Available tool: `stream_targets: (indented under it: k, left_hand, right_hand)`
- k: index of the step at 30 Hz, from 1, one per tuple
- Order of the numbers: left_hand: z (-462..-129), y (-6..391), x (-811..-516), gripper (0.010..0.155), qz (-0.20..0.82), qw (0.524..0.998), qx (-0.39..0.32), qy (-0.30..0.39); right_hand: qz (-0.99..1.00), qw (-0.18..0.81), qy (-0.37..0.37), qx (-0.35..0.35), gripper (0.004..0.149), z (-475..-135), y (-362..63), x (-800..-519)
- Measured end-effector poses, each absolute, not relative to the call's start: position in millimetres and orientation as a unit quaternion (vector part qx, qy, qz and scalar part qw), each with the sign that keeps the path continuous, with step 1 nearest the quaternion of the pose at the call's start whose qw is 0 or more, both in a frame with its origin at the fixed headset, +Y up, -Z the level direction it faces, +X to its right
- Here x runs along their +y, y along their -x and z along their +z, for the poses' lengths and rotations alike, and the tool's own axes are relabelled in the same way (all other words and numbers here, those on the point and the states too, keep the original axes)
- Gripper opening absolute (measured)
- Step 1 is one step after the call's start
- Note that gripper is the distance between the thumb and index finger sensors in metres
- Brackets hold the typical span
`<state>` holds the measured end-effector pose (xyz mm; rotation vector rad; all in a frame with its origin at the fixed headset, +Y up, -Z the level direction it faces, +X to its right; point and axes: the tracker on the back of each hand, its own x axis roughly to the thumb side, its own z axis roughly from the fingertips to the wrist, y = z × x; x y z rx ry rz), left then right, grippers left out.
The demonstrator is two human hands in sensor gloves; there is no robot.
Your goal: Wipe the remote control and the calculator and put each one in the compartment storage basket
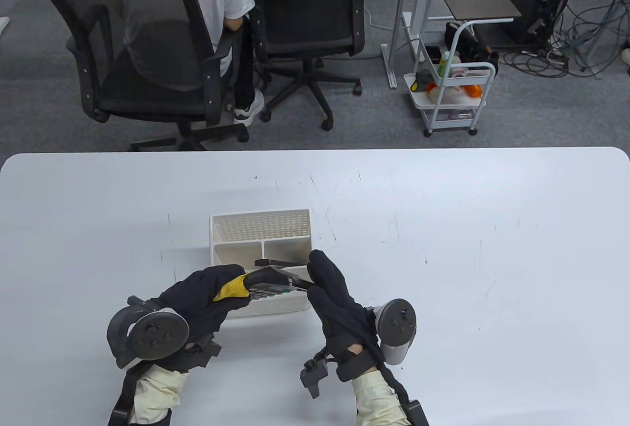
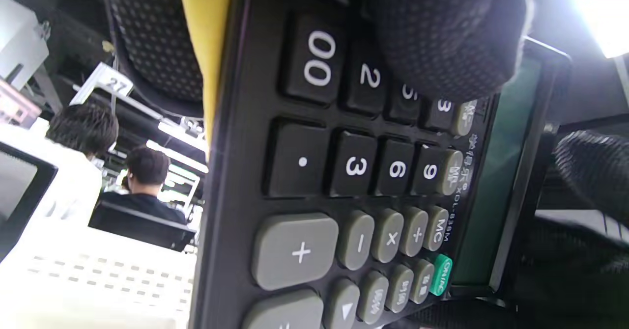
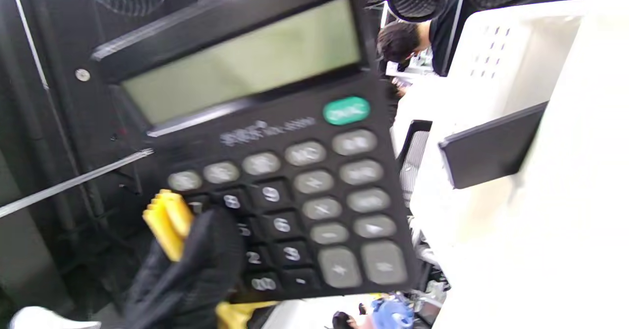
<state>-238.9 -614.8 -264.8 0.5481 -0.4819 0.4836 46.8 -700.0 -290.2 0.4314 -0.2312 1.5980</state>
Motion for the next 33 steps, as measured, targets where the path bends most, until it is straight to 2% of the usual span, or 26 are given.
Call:
stream_targets:
  k: [4,6,11,15,20,27,29,33]
  left_hand:
    - [-261.7,233.0,-614.1,0.049,0.211,0.901,-0.238,-0.295]
    - [-262.1,228.1,-617.2,0.049,0.202,0.901,-0.258,-0.285]
    - [-258.4,207.5,-622.4,0.049,0.148,0.902,-0.279,-0.293]
    - [-252.3,188.9,-625.5,0.052,0.063,0.904,-0.290,-0.308]
    - [-250.8,177.5,-631.5,0.055,0.034,0.904,-0.300,-0.302]
    - [-257.7,168.5,-645.6,0.078,-0.041,0.926,-0.279,-0.253]
    - [-259.3,168.8,-647.9,0.080,-0.059,0.931,-0.262,-0.248]
    - [-258.9,165.4,-646.8,0.064,-0.024,0.927,-0.275,-0.252]
  right_hand:
    - [0.707,0.688,-0.160,-0.036,0.089,-290.3,-44.6,-707.5]
    - [0.687,0.711,-0.146,-0.037,0.093,-291.6,-46.1,-710.1]
    - [0.633,0.765,-0.117,-0.019,0.093,-293.3,-48.5,-716.4]
    - [0.596,0.795,-0.107,-0.035,0.087,-294.3,-52.9,-713.0]
    - [0.552,0.828,-0.087,-0.050,0.079,-293.7,-57.7,-710.2]
    - [0.564,0.818,-0.066,-0.088,0.074,-291.4,-67.5,-706.5]
    - [0.548,0.829,-0.055,-0.095,0.073,-291.0,-70.8,-706.5]
    - [0.533,0.839,-0.030,-0.105,0.074,-291.4,-78.7,-710.6]
